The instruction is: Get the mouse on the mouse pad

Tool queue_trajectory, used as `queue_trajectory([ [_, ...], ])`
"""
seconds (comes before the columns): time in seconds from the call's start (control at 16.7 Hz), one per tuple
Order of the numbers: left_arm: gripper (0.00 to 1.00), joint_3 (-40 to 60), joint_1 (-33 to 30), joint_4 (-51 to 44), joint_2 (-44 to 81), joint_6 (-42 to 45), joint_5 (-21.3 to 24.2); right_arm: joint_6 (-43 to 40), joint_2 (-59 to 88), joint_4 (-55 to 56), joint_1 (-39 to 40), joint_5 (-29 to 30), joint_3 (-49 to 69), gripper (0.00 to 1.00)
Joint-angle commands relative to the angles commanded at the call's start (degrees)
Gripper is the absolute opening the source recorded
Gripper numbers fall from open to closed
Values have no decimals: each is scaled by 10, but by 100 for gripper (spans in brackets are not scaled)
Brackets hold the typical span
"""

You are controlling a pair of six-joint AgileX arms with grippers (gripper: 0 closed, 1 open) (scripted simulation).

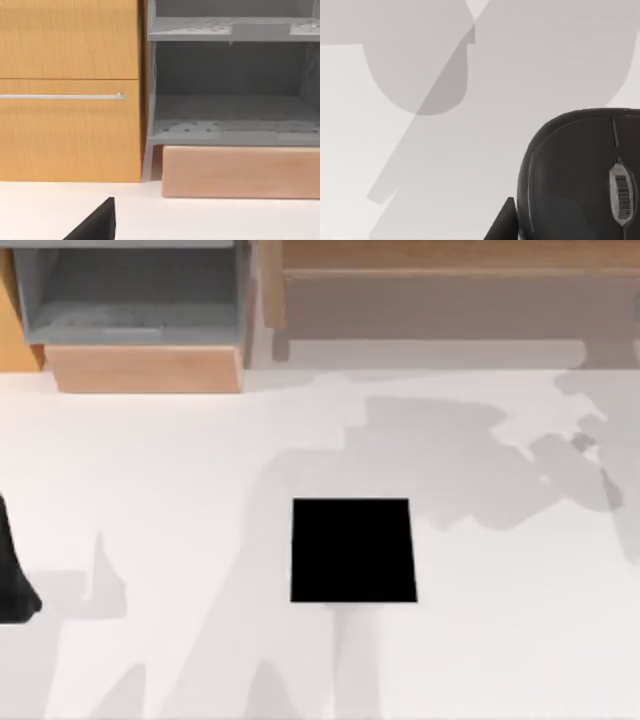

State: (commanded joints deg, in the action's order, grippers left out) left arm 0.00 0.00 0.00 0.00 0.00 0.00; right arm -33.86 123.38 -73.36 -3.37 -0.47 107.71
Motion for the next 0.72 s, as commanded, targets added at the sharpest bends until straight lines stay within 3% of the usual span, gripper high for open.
queue_trajectory([
  [0.3, 100, 0, 0, 0, 0, 0, 0, 123, 20, 2, 114, 8, 28, 0],
  [0.72, 100, 0, 0, 0, 0, 0, 0, 511, 75, -5, 345, 9, 62, 0],
])
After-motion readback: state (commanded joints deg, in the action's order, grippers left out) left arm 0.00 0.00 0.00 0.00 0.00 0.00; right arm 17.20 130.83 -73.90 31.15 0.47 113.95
